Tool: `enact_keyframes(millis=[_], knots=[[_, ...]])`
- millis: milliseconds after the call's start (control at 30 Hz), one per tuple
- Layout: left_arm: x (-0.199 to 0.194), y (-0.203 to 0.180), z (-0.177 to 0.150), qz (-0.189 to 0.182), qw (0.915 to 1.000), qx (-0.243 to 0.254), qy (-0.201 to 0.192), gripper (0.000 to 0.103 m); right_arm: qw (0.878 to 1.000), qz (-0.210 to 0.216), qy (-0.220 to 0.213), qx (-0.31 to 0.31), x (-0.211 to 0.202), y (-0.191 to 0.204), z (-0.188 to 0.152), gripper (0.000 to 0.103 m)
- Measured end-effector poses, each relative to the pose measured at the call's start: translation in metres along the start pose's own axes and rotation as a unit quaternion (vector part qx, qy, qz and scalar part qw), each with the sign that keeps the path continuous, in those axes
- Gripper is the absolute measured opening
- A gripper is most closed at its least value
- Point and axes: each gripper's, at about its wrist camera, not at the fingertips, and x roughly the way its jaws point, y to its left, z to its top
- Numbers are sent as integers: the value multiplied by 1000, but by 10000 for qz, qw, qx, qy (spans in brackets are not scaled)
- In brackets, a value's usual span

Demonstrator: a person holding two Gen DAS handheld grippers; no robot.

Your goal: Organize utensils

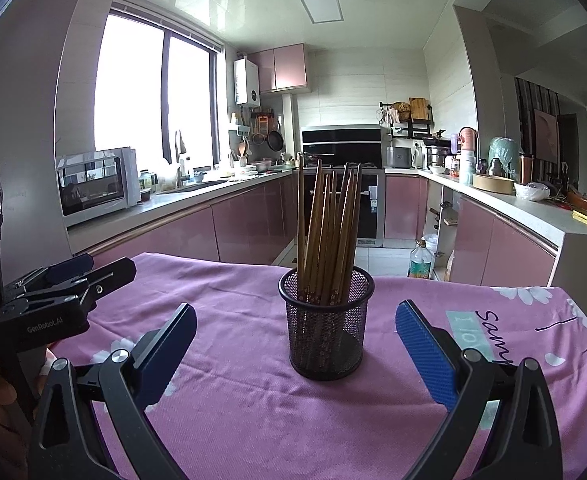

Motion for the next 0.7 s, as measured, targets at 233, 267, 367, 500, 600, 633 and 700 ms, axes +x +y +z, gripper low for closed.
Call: enact_keyframes(millis=[233, 267, 367, 500, 600, 633, 700], knots=[[-6, -2, -2, 45, 9999, 27, -126, 98, 10000, -39, -69, 42, -4, -1, -2, 96], [-6, -2, -2, 52, 9999, 28, -145, 98, 9999, -47, -98, 47, -4, -2, -2, 96], [-8, -3, -4, 66, 9998, 35, -189, 98, 9998, -86, -151, 70, -6, -2, -2, 96], [-8, -4, -7, 99, 9997, 64, -205, 98, 9998, -90, -170, 61, -6, -2, -3, 96], [-9, -4, -8, 101, 9997, 50, -229, 98, 9997, -99, -187, 76, -6, -2, -4, 96], [-9, -4, -8, 105, 9997, 50, -237, 98, 9997, -103, -188, 81, -6, -2, -5, 96], [-9, -4, -9, 113, 9996, 51, -259, 97, 9997, -116, -215, 89, -7, -3, -5, 96]])
